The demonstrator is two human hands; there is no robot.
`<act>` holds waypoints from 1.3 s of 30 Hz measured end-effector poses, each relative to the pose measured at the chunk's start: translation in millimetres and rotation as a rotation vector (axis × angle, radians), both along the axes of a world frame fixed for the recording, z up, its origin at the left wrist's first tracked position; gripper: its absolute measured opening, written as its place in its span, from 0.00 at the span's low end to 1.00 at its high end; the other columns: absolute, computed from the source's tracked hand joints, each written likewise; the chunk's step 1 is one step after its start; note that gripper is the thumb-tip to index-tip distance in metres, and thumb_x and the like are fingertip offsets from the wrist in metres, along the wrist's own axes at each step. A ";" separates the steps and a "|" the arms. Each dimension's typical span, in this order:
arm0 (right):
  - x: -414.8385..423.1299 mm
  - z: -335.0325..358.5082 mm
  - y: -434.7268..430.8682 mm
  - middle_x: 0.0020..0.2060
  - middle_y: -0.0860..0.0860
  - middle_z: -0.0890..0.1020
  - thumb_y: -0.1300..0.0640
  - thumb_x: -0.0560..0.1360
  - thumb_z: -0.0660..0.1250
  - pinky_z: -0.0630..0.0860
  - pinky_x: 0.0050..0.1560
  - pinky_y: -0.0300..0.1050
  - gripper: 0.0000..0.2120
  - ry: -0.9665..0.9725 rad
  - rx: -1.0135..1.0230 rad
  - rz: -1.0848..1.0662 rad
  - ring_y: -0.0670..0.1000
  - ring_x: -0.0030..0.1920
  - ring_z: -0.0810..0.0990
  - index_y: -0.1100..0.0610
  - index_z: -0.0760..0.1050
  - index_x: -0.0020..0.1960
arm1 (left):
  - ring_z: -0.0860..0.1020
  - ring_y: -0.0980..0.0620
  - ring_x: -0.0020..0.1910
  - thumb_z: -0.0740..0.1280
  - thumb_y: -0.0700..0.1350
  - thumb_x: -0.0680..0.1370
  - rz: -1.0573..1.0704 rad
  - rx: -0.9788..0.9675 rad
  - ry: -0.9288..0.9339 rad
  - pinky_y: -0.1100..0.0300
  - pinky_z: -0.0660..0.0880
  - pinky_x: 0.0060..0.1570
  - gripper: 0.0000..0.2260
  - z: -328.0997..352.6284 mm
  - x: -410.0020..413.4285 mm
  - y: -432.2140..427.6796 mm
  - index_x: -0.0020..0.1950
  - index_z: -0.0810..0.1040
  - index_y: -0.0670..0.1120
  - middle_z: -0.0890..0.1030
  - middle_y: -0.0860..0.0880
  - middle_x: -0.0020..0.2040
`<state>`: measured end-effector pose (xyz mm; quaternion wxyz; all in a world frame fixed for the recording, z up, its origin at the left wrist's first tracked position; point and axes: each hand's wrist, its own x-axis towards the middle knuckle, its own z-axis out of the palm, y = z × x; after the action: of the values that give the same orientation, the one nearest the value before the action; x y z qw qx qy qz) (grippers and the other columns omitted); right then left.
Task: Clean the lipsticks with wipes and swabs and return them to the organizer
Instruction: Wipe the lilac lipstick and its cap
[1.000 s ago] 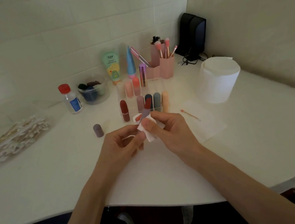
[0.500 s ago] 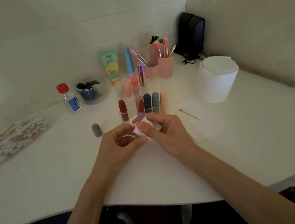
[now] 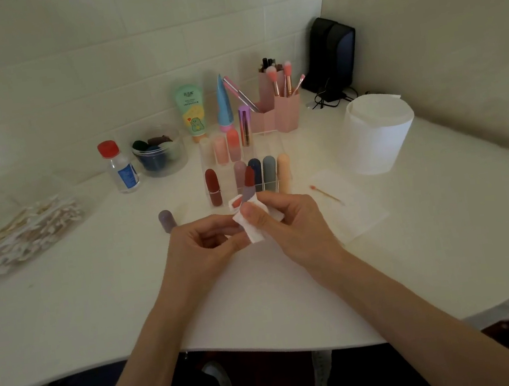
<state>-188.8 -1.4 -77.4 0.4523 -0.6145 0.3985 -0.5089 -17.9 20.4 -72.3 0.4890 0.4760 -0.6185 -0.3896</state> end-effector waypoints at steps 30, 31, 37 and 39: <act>-0.3 -6.8 -1.1 0.41 0.53 0.85 0.55 0.79 0.72 0.75 0.42 0.43 0.08 0.048 -0.073 0.010 0.53 0.42 0.81 0.60 0.86 0.50 | 0.71 0.58 0.24 0.77 0.51 0.72 0.107 -0.006 -0.061 0.24 0.62 0.68 0.08 -11.1 4.6 -4.1 0.50 0.86 0.53 0.80 0.51 0.28; -0.4 -6.9 -1.3 0.41 0.54 0.85 0.56 0.78 0.73 0.75 0.42 0.41 0.07 0.037 -0.086 0.005 0.53 0.42 0.80 0.60 0.86 0.49 | 0.69 0.58 0.24 0.77 0.54 0.72 0.115 -0.014 -0.060 0.33 0.66 0.67 0.08 -10.7 3.4 -2.7 0.49 0.86 0.54 0.79 0.51 0.26; 3.9 -15.3 -2.1 0.51 0.52 0.86 0.59 0.73 0.78 0.79 0.49 0.35 0.10 0.007 -0.044 -0.155 0.45 0.51 0.83 0.60 0.87 0.53 | 0.72 0.59 0.23 0.76 0.54 0.70 0.167 -0.096 -0.143 0.57 0.79 0.49 0.10 -7.0 -0.3 -1.5 0.49 0.86 0.52 0.81 0.62 0.30; 5.2 -15.8 -2.5 0.52 0.51 0.86 0.58 0.72 0.79 0.79 0.49 0.34 0.11 0.025 -0.042 -0.187 0.45 0.51 0.83 0.60 0.87 0.52 | 0.73 0.59 0.25 0.74 0.56 0.69 0.188 -0.111 -0.168 0.71 0.72 0.40 0.09 -4.9 -1.4 -0.3 0.47 0.83 0.56 0.81 0.65 0.31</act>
<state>-183.7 -4.0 -93.2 0.3849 -0.5903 0.4489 -0.5495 -19.3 20.1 -77.1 0.4957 0.5347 -0.6306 -0.2661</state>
